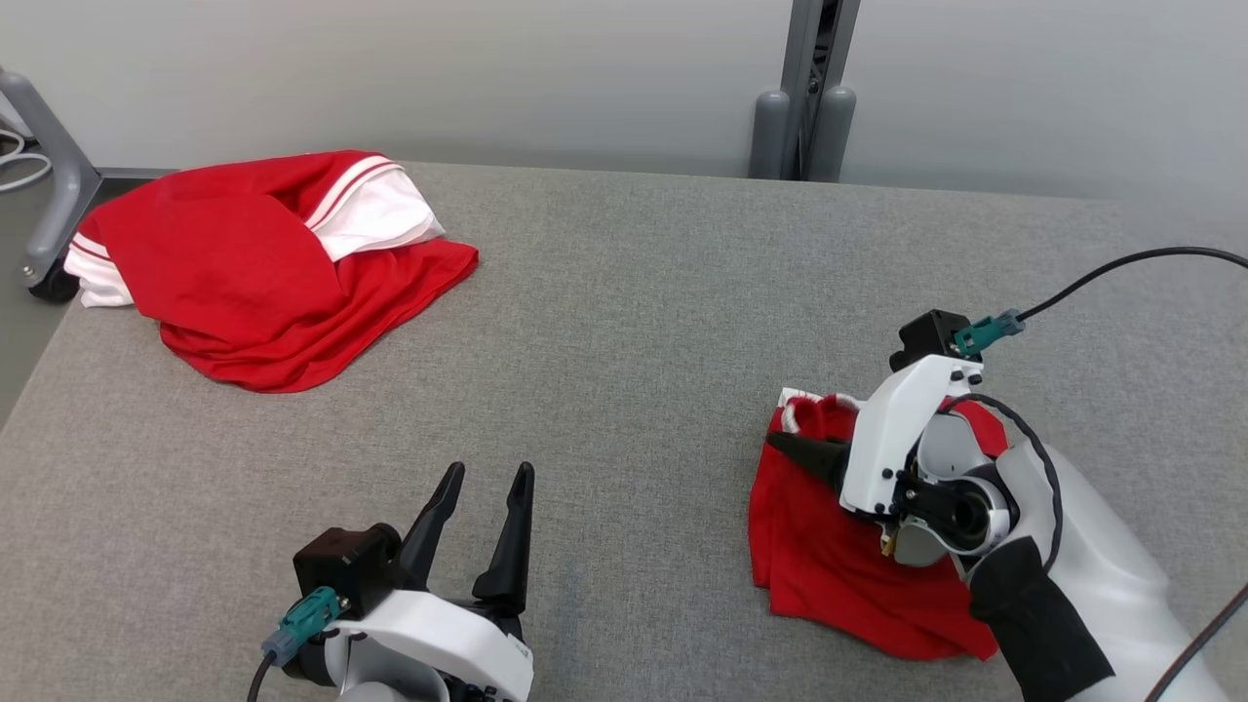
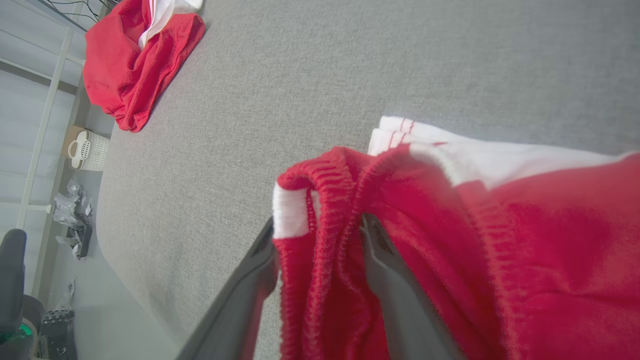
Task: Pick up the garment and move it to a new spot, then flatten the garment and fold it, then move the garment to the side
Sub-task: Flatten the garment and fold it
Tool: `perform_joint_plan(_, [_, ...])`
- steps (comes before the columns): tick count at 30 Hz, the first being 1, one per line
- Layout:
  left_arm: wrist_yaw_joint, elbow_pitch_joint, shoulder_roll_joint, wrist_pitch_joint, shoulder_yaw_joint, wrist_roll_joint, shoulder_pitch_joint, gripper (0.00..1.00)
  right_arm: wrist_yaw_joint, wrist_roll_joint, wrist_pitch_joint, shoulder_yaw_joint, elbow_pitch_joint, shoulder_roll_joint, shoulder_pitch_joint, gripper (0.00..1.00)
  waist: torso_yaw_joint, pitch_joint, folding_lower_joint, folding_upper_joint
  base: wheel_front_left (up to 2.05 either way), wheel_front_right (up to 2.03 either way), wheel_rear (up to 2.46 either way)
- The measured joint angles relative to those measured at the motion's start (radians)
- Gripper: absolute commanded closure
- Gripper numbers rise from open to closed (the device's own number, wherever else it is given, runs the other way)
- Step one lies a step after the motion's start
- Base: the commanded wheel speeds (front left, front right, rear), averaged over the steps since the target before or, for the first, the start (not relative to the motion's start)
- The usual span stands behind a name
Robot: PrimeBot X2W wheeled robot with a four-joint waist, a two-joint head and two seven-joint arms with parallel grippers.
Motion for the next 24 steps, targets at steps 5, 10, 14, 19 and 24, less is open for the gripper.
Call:
perform_joint_plan(5, [0.002,0.004,0.0,0.0,0.007,-0.001,0.008,0.0,0.0,0.021,-0.021,0.041,0.087,0.0,-0.064,0.0,-0.008,-0.013,0.0,0.0,0.0,0.0,0.0])
perform_joint_plan(10, [0.003,0.001,0.0,0.0,0.008,-0.001,0.014,0.0,0.0,0.039,-0.016,0.074,0.121,0.0,-0.098,0.0,-0.028,-0.027,0.0,0.0,0.0,0.0,0.0])
perform_joint_plan(14, [0.01,-0.006,0.003,-0.001,0.012,-0.001,0.023,0.0,0.0,0.056,-0.007,0.1,0.11,0.0,-0.123,0.0,-0.054,-0.043,0.0,0.0,0.0,0.0,0.0])
perform_joint_plan(19, [0.016,-0.018,0.008,-0.001,0.016,-0.001,0.031,0.0,0.0,0.044,-0.022,0.058,0.079,0.0,-0.141,0.0,-0.088,-0.06,0.0,0.0,0.0,0.0,0.0])
perform_joint_plan(24, [0.025,-0.035,0.013,-0.001,0.016,0.001,0.039,0.0,0.0,-0.047,-0.089,-0.037,-0.007,-0.038,-0.124,0.0,-0.117,-0.069,0.0,0.0,0.0,0.0,0.0])
